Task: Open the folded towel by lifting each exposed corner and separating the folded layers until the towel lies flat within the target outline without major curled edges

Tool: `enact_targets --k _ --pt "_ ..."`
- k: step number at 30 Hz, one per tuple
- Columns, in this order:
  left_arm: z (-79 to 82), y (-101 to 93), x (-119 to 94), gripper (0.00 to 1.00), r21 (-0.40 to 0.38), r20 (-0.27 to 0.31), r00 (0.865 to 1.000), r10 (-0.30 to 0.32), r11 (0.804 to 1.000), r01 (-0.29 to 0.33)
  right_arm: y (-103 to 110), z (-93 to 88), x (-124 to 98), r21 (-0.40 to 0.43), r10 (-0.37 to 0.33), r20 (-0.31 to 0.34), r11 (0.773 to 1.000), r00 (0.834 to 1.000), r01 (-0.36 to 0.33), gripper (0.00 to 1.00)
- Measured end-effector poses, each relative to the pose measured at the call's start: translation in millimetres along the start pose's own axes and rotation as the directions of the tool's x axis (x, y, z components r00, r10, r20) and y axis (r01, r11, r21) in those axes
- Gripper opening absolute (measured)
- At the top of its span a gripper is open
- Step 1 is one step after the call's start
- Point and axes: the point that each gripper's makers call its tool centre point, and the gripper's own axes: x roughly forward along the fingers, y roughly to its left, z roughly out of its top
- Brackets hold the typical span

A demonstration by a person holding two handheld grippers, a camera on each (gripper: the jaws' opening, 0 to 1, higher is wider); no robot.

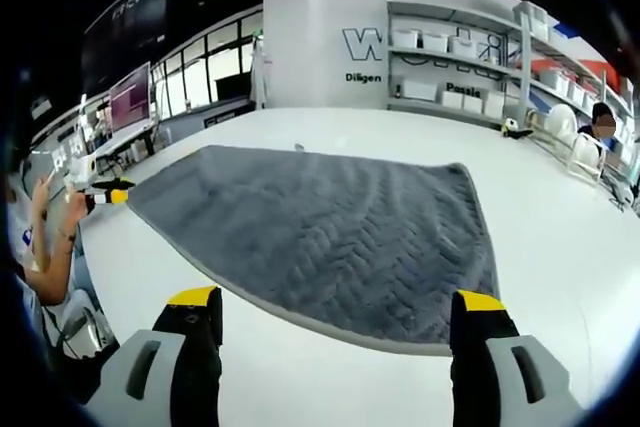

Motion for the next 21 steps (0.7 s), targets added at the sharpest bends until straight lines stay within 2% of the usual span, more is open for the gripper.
enact_targets --k 2,3,4,9,14,17,19,21 --pt "-10.9 0.7 2 0.36 0.046 -0.067 0.998 0.006 0.999 -0.003 -1 1.1 0 0.002 0.002 0.003 1.000 1.000 -0.002 0.97" --pt "-13.2 0.4 3 0.36 0.068 -0.083 0.997 0.006 0.998 0.000 -2 1.7 0 0.006 0.002 0.006 1.000 1.000 -0.002 0.97" --pt "-7.7 -1.9 4 0.35 0.049 -0.059 0.998 0.007 0.999 -0.004 -4 1.8 1 0.009 0.001 0.005 1.000 1.000 -0.001 0.97" --pt "-7.9 -2.1 6 0.31 0.041 -0.088 0.996 0.013 0.999 -0.010 -7 -2.4 3 0.006 -0.011 -0.009 1.000 1.000 0.011 0.95" --pt "-8.3 -8.4 4 0.24 0.072 -0.091 0.996 -0.013 0.997 0.020 -14 -3.5 1 0.015 -0.016 -0.003 1.000 1.000 0.016 0.93" --pt "-8.6 -14.3 5 0.18 0.074 -0.096 0.995 -0.032 0.997 0.039 -20 -3.8 -2 0.015 -0.022 0.002 1.000 1.000 0.022 0.87" --pt "-8.7 -15.2 5 0.15 0.083 -0.104 0.994 -0.026 0.996 0.035 -29 -6.5 -5 0.007 -0.063 -0.007 0.998 0.998 0.063 0.85" --pt "-8.7 -15.5 4 0.13 0.100 -0.110 0.994 -0.022 0.994 0.033 -46 -9.3 -8 -0.002 -0.117 -0.019 0.993 0.993 0.117 0.78"
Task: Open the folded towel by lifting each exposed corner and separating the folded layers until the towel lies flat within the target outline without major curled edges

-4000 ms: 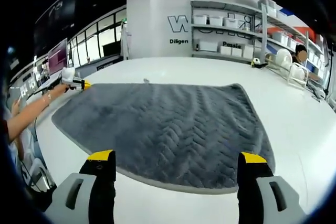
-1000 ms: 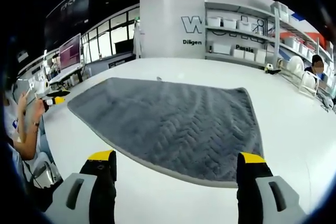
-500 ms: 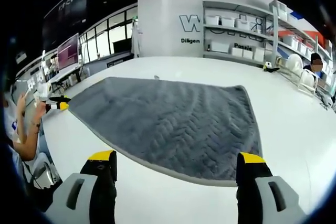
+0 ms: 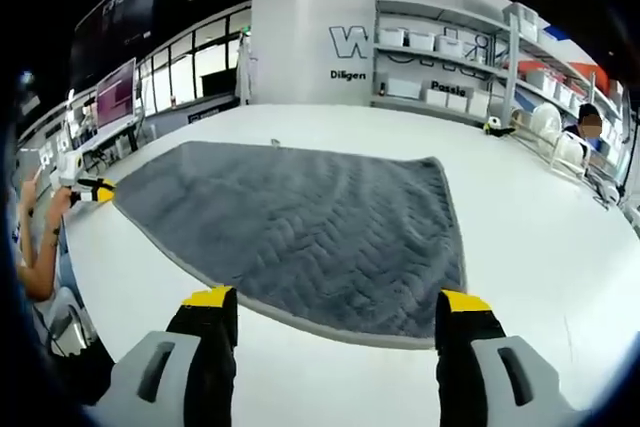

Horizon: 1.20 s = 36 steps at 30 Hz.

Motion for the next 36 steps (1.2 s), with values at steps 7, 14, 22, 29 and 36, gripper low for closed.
enact_targets --k 7,14,22,29,36 --pt "-1.3 0.6 -1 0.07 0.003 -0.006 1.000 -0.002 1.000 0.002 -60 -3.0 12 0.069 -0.076 -0.006 0.995 0.997 0.076 0.44" --pt "-2.4 0.9 -2 0.06 0.013 -0.004 1.000 0.007 1.000 -0.007 -78 -18.5 37 0.114 -0.066 -0.062 0.991 0.996 0.072 0.31" --pt "-4.5 -2.3 -5 0.04 0.050 -0.032 0.999 -0.003 0.999 0.005 -83 -17.9 39 0.095 -0.066 -0.049 0.993 0.997 0.070 0.24" --pt "-7.1 -5.7 -11 0.04 0.070 -0.061 0.998 -0.002 0.998 0.006 -76 -25.1 30 0.056 -0.056 -0.066 0.997 0.996 0.060 0.08" --pt "-10.9 -9.0 -19 0.04 0.075 -0.076 0.997 -0.010 0.997 0.015 -68 -30.4 22 0.052 -0.026 -0.062 0.998 0.998 0.029 0.03"
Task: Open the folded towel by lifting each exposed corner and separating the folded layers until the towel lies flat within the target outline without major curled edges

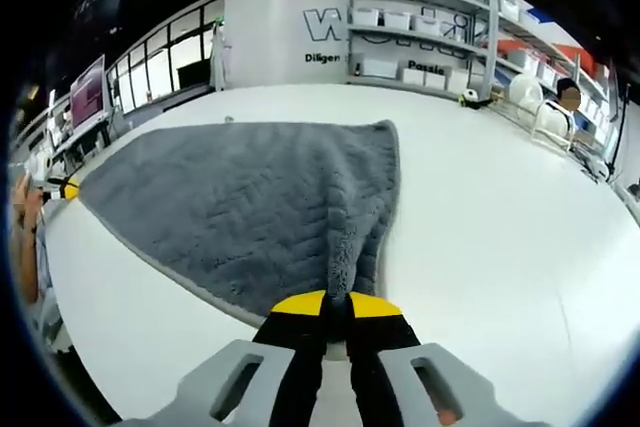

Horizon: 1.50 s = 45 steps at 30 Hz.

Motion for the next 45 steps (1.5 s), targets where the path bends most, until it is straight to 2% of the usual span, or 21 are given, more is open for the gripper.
enact_targets --k 9,20,26,32,37,40,43,45 --pt "-6.8 -10.2 -13 0.04 0.006 -0.016 1.000 -0.003 1.000 0.003 8 -8.0 -8 -0.024 0.011 -0.015 1.000 1.000 -0.011 0.03" --pt "-14.3 -27.4 -29 0.04 0.040 -0.025 1.000 0.014 0.999 -0.013 6 -18.2 -20 -0.030 0.023 -0.039 0.999 0.999 -0.024 0.04" --pt "-15.4 -31.1 -32 0.04 0.054 -0.024 0.999 0.029 0.998 -0.027 7 -24.9 -27 -0.035 0.025 -0.068 0.999 0.997 -0.027 0.04" --pt "-14.8 -32.7 -32 0.04 0.062 -0.013 1.000 0.028 0.998 -0.027 9 -26.5 -28 -0.025 0.018 -0.068 0.999 0.998 -0.020 0.05" --pt "-9.9 -35.7 -35 0.07 0.028 0.030 1.000 0.010 1.000 -0.011 4 -25.0 -27 -0.001 -0.006 -0.066 1.000 0.998 0.006 0.10" --pt "-1.6 -39.6 -41 0.10 0.016 0.072 0.997 0.000 1.000 -0.002 3 -24.8 -28 0.007 -0.022 -0.066 1.000 0.998 0.022 0.17" --pt "19.8 -48.6 -50 0.12 -0.015 0.174 0.984 -0.039 0.999 0.042 3 -25.2 -30 0.013 -0.036 -0.072 0.999 0.997 0.037 0.24" --pt "29.8 -54.8 -54 0.14 -0.013 0.216 0.974 -0.063 0.998 0.067 1 -24.5 -30 0.019 -0.045 -0.076 0.999 0.996 0.047 0.31"
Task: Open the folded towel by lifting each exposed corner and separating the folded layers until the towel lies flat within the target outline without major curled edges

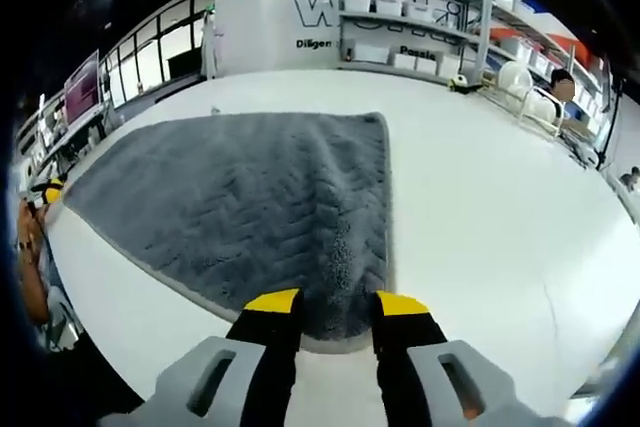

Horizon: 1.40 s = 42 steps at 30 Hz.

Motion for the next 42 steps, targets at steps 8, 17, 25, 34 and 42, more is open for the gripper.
enact_targets --k 8,17,25,34,42 --pt "19.2 -1.4 11 0.27 0.011 0.066 0.998 -0.002 1.000 0.001 -1 3.9 -8 0.022 -0.062 -0.008 0.998 0.998 0.062 0.61" --pt "24.3 8.5 30 0.52 -0.011 0.088 0.996 0.033 0.999 -0.032 35 13.4 -6 0.008 -0.031 -0.001 0.999 1.000 0.031 0.73" --pt "29.1 13.9 42 0.77 -0.015 0.110 0.993 0.041 0.999 -0.040 59 27.9 0 -0.033 -0.002 0.004 0.999 1.000 0.003 0.83" --pt "27.3 17.6 53 0.98 -0.002 0.096 0.994 0.054 0.999 -0.054 71 35.8 6 -0.041 0.042 0.020 0.998 0.999 -0.041 0.99" --pt "27.4 24.5 58 0.99 0.009 0.087 0.992 0.093 0.996 -0.094 75 36.5 9 -0.042 0.059 0.018 0.997 0.998 -0.059 0.99"
